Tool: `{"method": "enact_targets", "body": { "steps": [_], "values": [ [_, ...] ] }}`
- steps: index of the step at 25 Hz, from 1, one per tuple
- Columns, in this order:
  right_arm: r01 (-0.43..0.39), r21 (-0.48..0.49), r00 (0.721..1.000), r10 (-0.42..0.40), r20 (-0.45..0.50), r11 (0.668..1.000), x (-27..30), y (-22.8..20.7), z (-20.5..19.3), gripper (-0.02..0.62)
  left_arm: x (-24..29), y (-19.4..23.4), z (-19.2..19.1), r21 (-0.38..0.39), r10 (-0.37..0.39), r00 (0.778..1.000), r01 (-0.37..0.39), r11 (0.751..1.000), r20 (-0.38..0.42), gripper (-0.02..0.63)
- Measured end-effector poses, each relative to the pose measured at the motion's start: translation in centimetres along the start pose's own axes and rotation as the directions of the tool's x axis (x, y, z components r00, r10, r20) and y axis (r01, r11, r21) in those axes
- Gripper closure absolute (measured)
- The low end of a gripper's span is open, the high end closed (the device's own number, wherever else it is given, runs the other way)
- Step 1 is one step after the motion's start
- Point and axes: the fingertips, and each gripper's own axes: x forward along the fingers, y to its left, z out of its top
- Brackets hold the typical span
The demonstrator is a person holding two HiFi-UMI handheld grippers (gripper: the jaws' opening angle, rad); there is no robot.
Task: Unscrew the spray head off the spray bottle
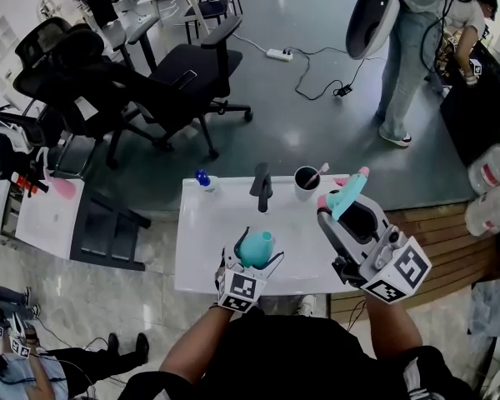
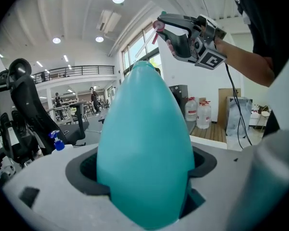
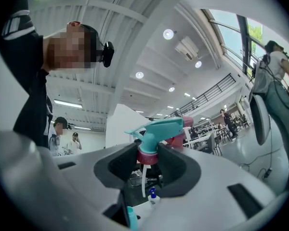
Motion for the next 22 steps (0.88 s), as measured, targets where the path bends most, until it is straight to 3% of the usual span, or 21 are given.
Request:
{"method": "enact_targets", "body": {
  "steps": [5,10,22],
  "values": [
    [0.059,-0.064,0.997,-0.062,-0.038,0.996,-0.7,-1.4,-1.1,0.456,-0.1,0.5,0.7,-0.015,0.005,1.000,-0.005,1.000,0.029,0.138],
    [0.099,-0.091,0.986,-0.110,-0.123,0.991,-1.3,-2.4,-4.6,0.456,-0.9,1.9,3.3,-0.017,0.034,0.997,-0.033,0.999,0.070,0.138],
    [0.168,-0.106,0.929,-0.193,-0.316,0.980,-4.3,-3.9,-14.1,0.457,-2.3,4.0,5.9,-0.039,0.082,0.988,-0.078,0.996,0.134,0.138]
  ]
}}
